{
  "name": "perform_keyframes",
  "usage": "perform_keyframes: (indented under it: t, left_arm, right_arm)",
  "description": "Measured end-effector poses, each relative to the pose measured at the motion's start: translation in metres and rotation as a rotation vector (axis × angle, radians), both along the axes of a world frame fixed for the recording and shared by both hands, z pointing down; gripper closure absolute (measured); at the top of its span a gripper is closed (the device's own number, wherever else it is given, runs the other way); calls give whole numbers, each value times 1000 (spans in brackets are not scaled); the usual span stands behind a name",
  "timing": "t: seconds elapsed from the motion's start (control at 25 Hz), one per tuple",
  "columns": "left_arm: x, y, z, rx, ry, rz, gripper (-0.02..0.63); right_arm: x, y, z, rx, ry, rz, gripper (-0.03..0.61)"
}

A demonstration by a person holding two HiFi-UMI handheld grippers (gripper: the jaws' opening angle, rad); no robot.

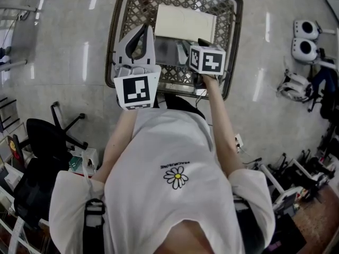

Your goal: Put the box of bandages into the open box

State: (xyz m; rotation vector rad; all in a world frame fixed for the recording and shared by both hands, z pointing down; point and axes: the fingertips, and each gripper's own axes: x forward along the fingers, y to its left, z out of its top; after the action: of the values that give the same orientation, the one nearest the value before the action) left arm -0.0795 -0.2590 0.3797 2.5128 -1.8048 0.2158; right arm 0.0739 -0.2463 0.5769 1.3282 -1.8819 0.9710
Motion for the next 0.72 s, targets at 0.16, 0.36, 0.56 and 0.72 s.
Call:
perform_keyframes:
  t: [0.16,0.36,0.56,0.72]
  left_arm:
    - [5,-2,-18,35,6,13,594]
    - [9,-3,-42,76,27,21,594]
    - [20,3,-65,122,36,44,594]
    - [28,8,-80,142,49,58,594]
  right_arm:
    - [3,-23,-53,158,6,11,369]
    - [0,-38,-127,364,4,-3,398]
    - [5,-33,-202,590,7,25,448]
    - [12,-19,-249,748,7,62,497]
